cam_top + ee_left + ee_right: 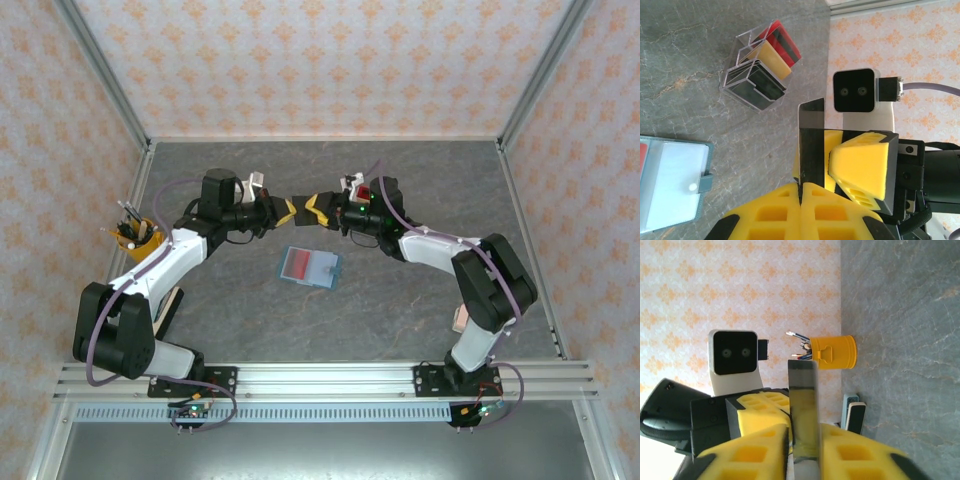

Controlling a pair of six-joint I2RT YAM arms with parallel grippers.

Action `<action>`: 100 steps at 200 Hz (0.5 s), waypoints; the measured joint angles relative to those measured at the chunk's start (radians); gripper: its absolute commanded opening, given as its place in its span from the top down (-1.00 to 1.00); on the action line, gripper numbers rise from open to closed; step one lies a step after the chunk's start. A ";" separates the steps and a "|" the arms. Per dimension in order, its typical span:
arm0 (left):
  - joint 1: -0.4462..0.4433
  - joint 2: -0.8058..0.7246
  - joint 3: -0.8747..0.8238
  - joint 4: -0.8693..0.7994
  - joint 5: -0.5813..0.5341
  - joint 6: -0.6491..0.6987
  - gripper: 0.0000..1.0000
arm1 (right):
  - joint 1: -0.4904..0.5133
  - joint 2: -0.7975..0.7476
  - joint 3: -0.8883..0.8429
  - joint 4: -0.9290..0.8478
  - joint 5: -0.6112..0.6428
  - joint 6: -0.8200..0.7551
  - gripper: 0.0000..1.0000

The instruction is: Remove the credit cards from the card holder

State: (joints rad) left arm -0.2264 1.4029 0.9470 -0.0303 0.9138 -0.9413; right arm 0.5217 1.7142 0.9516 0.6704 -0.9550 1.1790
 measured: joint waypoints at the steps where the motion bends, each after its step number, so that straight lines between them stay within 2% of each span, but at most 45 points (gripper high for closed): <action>1: 0.000 0.000 0.000 -0.001 0.000 0.000 1.00 | 0.000 0.000 0.000 0.000 -0.001 -0.001 0.90; 9: 0.000 0.000 0.006 -0.025 -0.002 0.015 0.91 | 0.000 0.000 0.006 -0.015 -0.006 -0.014 1.00; 16: 0.002 0.000 0.014 -0.055 -0.008 0.034 0.77 | -0.001 0.000 0.016 -0.037 -0.010 -0.031 1.00; 34: 0.005 0.000 0.065 -0.184 -0.046 0.103 0.33 | 0.002 -0.004 0.051 -0.135 -0.006 -0.112 1.00; 69: 0.029 -0.016 0.153 -0.462 -0.219 0.283 -0.45 | -0.031 -0.093 0.134 -0.499 0.098 -0.439 1.00; 100: 0.042 -0.068 0.178 -0.640 -0.394 0.406 -0.78 | -0.104 -0.196 0.235 -0.811 0.251 -0.771 1.00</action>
State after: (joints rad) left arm -0.1848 1.3346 1.1248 -0.6704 0.5194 -0.5350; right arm 0.4179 1.5177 1.1866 -0.1406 -0.7036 0.4076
